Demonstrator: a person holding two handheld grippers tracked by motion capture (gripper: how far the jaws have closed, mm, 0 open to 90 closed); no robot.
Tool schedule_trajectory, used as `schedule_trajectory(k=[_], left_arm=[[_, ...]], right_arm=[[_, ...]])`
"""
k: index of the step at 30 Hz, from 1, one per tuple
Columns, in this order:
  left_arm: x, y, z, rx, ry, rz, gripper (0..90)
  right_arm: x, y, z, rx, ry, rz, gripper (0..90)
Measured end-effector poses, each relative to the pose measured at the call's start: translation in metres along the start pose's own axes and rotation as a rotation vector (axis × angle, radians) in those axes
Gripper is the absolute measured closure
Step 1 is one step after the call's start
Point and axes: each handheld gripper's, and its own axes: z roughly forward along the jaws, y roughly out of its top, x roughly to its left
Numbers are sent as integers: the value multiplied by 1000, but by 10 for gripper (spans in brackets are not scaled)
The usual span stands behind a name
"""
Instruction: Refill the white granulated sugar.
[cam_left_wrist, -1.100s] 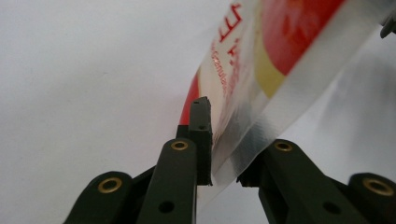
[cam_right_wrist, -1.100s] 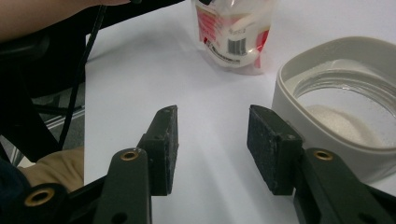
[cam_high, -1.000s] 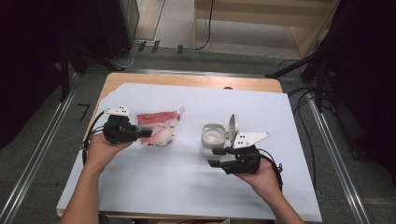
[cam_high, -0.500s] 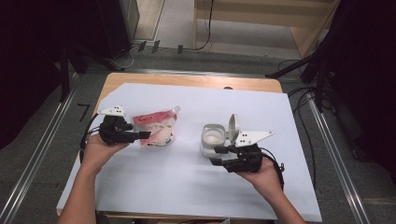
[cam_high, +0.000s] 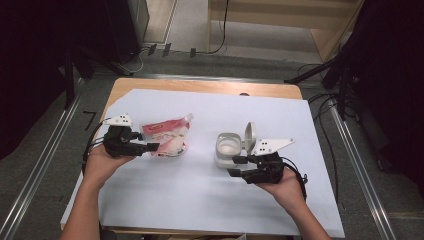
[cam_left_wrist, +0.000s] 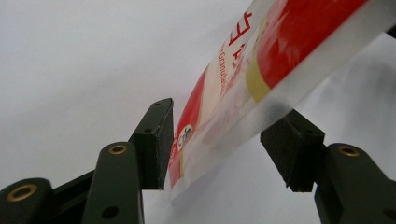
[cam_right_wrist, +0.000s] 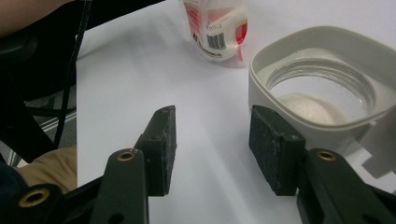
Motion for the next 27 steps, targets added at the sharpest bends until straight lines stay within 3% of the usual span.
schedule_trajectory(k=[13, 27], left_arm=[[-2, -7, -19, -16, 24, -7, 427], [11, -18, -34, -19, 57, -37, 417]], right_arm=[[-8, 1, -18, -8, -23, 15, 502], [-14, -2, -29, 8, -44, 33, 503]])
